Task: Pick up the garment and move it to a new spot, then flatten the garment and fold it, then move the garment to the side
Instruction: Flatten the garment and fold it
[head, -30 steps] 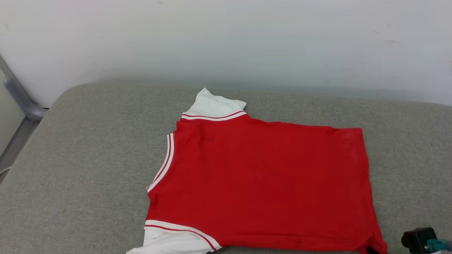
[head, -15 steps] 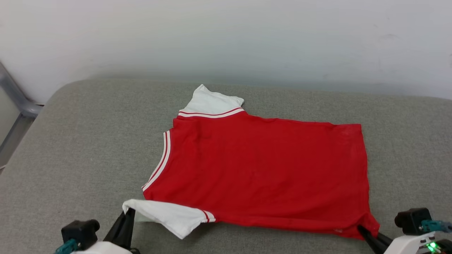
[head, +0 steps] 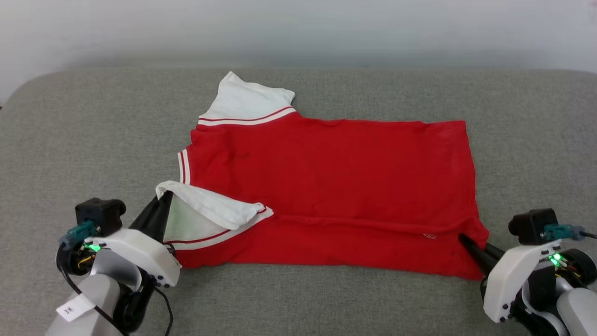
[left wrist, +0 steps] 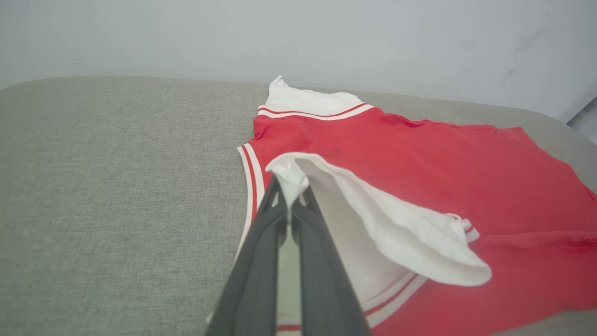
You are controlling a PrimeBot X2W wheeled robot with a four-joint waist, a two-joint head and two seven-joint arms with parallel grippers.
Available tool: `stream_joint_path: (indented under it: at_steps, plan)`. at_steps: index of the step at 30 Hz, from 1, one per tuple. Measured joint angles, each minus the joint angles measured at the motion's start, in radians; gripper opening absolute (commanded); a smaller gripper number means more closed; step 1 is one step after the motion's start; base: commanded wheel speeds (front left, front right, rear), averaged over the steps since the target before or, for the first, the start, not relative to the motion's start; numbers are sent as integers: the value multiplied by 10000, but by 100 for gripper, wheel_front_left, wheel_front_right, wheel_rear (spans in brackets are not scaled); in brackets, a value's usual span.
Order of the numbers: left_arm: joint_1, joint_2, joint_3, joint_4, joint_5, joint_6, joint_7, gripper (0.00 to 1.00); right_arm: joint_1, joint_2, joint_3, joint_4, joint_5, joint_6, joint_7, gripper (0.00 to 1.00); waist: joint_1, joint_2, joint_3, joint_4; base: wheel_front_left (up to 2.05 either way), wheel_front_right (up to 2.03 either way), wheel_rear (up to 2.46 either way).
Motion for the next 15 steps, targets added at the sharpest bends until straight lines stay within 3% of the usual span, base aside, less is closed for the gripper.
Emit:
stream_joint_path:
  at_steps: [1,7,15]
  plan:
    - [-507,-6,-130,780,-10,-121,-98,0,-530,173,105,468,-115,0,-6,0,0,0,370,-122,0,0,0]
    - [-1300,-146,-552,2211,-31,-316,-336,0,-1300,460,157,1475,-428,0,-295,0,0,0,986,-254,0,0,0]
    - [-1957,-353,-1133,3591,-293,-410,-825,0,-1737,604,407,2125,-435,2,-541,0,-1,-1,1152,-181,0,0,0]
